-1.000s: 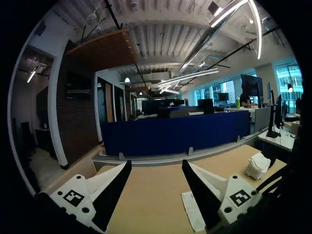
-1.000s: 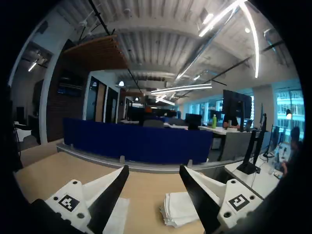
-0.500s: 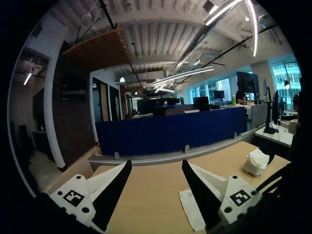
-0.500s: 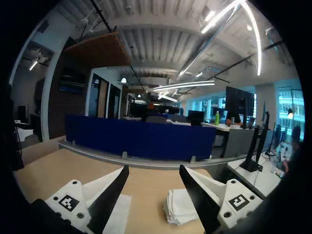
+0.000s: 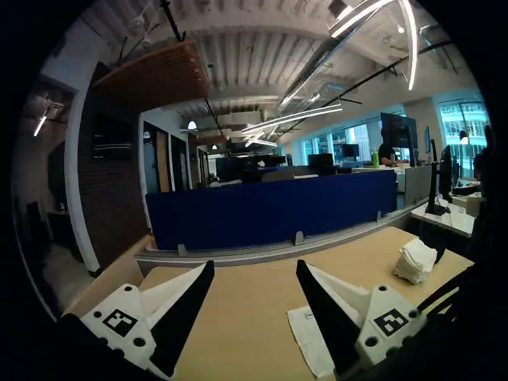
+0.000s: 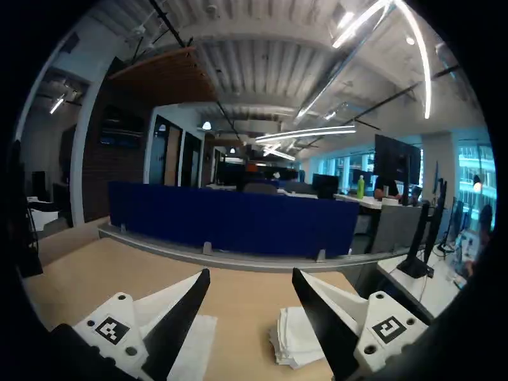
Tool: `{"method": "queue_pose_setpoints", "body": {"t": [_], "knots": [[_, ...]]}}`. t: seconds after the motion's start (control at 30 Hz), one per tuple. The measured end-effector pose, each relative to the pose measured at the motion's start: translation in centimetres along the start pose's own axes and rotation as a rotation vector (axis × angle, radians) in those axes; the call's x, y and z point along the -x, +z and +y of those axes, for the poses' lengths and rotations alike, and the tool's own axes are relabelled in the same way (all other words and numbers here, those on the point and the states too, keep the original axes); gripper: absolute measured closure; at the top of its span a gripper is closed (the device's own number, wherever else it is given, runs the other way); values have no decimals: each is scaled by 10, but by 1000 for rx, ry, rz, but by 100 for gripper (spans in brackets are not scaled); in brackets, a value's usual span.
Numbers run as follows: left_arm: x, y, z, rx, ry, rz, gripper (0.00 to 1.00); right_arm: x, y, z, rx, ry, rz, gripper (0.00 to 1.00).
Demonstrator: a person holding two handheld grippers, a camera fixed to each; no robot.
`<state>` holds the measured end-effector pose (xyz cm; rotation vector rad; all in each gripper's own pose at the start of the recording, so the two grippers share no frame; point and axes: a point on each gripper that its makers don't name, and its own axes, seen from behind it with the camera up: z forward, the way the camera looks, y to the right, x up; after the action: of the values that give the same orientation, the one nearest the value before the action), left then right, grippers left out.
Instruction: Fold towel
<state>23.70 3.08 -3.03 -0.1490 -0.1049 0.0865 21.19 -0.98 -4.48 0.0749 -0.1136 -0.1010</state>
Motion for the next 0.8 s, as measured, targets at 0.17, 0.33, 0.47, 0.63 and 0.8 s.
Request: {"method": "queue_pose_setpoints", "body": {"t": [0.17,0.33,0.47,0.63,0.8], "knots": [[20,4,28,124,17,-71,4,19,7,-21,-105,-40,-61,0],[45,6,55,231,48,-150,4,39,10,-48,-248,-86,-140,0],[61,5,68,283,72,-193,4,51,11,-65,-337,-126,-188,0],[73,6,71,301,81,-222,4,61,12,-71,-373,-159,-212,0],[88,6,76,322,86,-246,4,75,13,-75,-387,-163,-240,0]]}}
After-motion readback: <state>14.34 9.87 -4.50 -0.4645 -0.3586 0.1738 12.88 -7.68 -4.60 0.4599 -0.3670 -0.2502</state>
